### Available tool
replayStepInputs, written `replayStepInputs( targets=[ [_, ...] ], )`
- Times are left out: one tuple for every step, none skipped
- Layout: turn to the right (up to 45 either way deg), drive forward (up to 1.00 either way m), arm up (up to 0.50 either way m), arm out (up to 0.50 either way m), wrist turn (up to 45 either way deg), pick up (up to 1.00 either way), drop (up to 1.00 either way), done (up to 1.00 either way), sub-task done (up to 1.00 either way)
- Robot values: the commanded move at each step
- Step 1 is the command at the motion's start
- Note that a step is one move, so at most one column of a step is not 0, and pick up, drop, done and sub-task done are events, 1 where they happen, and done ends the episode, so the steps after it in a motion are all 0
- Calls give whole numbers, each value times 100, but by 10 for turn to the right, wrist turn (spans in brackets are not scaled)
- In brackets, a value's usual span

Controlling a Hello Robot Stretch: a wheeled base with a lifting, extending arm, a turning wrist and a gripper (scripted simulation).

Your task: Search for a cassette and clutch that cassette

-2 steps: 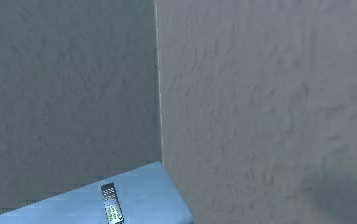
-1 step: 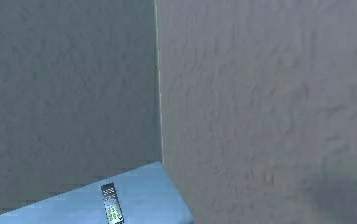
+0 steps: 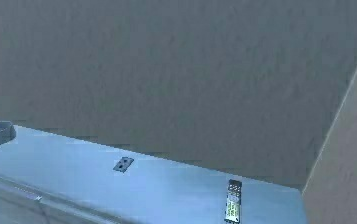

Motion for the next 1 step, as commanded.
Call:
replayStepInputs(
  targets=[
    [-450,0,0,0,0,0,0,0,0]
  ],
)
